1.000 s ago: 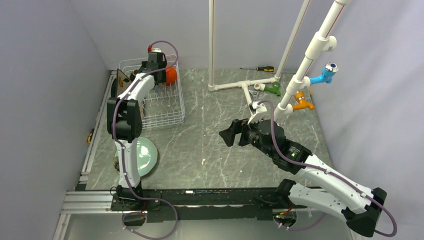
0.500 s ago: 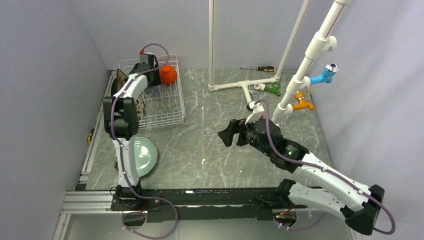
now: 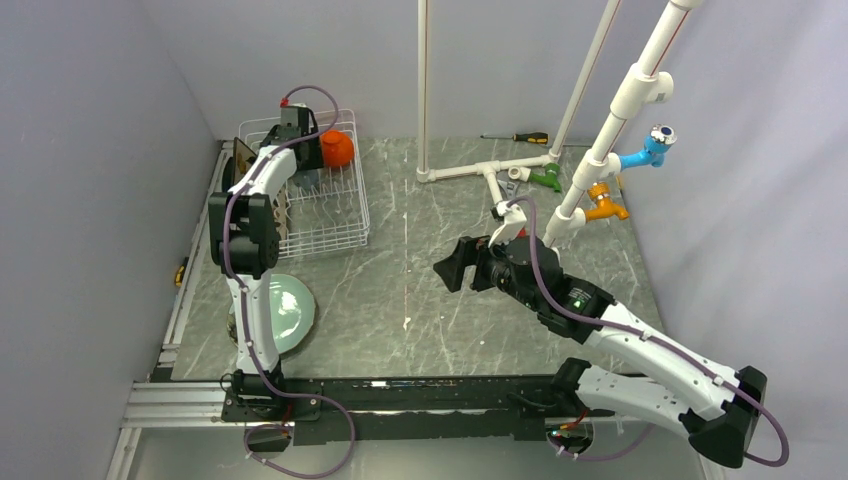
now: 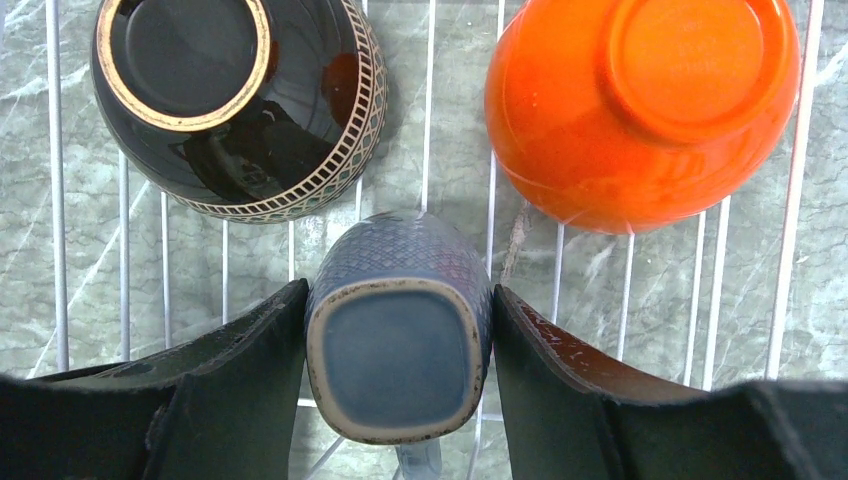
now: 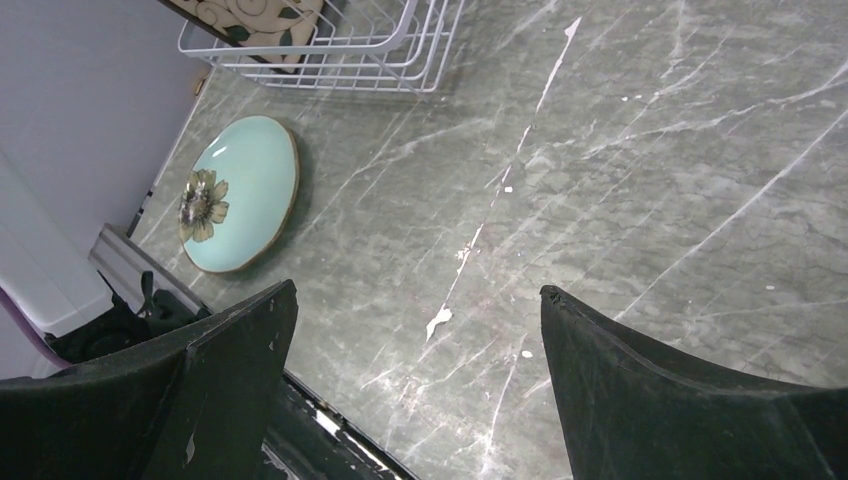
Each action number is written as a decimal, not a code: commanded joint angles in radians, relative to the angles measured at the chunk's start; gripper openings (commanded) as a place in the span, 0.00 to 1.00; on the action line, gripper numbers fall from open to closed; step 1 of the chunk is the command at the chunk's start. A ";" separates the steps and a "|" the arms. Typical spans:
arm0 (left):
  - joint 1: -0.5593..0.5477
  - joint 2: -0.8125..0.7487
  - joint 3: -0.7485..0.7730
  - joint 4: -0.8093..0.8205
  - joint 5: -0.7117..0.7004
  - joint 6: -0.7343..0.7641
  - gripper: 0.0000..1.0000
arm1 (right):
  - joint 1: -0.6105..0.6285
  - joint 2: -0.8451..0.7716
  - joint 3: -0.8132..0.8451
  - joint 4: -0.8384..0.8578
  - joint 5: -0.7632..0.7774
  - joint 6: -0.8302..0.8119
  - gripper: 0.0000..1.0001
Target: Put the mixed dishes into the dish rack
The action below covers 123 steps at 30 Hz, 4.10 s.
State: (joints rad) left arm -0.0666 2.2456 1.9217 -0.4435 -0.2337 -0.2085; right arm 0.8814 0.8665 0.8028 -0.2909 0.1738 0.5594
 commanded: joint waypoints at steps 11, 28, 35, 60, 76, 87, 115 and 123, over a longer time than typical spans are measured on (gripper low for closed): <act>-0.001 -0.094 0.022 -0.007 0.005 -0.033 0.93 | 0.004 0.061 0.024 0.051 -0.030 0.035 0.92; -0.037 -0.583 -0.134 -0.016 0.120 -0.148 0.99 | 0.009 0.262 -0.008 0.171 -0.114 0.078 0.93; -0.166 -1.091 -0.665 0.235 0.125 -0.112 0.99 | 0.077 0.415 -0.008 0.416 -0.216 0.200 0.93; -0.357 -1.316 -0.881 0.334 0.258 0.013 0.98 | 0.154 1.292 0.258 1.052 -0.436 0.730 0.71; -0.356 -1.334 -0.870 0.315 0.265 -0.017 0.97 | 0.203 1.521 0.498 0.935 -0.414 0.842 0.59; -0.355 -1.324 -0.869 0.315 0.273 -0.025 0.97 | 0.211 1.559 0.514 0.993 -0.435 0.839 0.11; -0.354 -1.283 -0.868 0.310 0.284 -0.031 0.96 | 0.105 1.137 -0.091 1.583 -0.492 0.903 0.00; -0.354 -1.287 -0.871 0.308 0.264 -0.024 0.96 | 0.079 0.973 -0.265 1.674 -0.356 0.927 0.00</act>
State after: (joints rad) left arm -0.4202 0.9661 1.0157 -0.1474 0.0372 -0.2276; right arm 0.9794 1.9797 0.5846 1.1080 -0.2657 1.4460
